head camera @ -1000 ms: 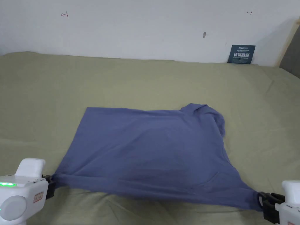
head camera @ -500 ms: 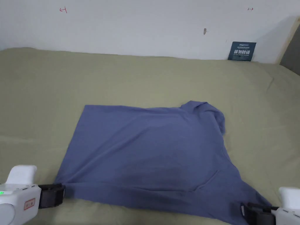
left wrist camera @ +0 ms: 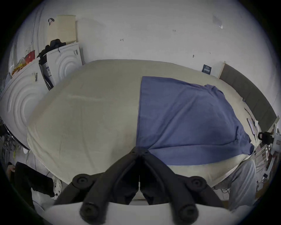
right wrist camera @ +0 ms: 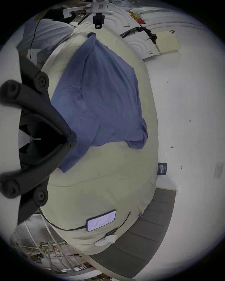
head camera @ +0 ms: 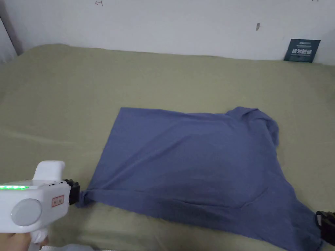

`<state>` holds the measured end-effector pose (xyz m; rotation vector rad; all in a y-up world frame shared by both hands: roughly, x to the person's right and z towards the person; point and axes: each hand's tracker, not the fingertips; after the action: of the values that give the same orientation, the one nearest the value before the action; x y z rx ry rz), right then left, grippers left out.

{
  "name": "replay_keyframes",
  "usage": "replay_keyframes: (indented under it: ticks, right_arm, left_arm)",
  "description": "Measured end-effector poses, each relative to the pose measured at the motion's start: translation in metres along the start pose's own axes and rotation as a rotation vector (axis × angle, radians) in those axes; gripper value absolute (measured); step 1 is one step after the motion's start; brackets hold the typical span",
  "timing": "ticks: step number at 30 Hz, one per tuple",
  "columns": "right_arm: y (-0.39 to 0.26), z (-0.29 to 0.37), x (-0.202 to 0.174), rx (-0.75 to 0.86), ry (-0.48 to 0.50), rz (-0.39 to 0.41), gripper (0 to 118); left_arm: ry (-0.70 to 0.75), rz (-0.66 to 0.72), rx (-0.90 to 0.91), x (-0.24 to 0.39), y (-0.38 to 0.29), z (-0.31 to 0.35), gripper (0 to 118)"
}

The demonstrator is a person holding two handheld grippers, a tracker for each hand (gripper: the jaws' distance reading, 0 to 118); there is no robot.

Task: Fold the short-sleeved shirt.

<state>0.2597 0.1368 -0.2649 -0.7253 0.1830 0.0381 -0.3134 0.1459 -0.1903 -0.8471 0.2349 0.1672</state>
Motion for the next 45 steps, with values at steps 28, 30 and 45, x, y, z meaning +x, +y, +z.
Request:
replay_keyframes:
  ticks: [28, 30, 45]
  right_arm:
    - [-0.033, -0.047, 0.002, -0.243, 0.042, 0.033, 86]
    - [-0.031, -0.051, 0.004, -0.263, 0.034, 0.035, 34]
    - [0.102, -0.061, -0.002, -0.054, 0.042, 0.072, 8]
  left_arm:
    - [-0.035, 0.038, -0.165, 0.017, -0.006, -0.048, 5]
    - [-0.032, 0.038, -0.165, 0.016, -0.005, -0.046, 5]
    - [-0.046, 0.014, -0.015, 0.012, 0.080, -0.042, 5]
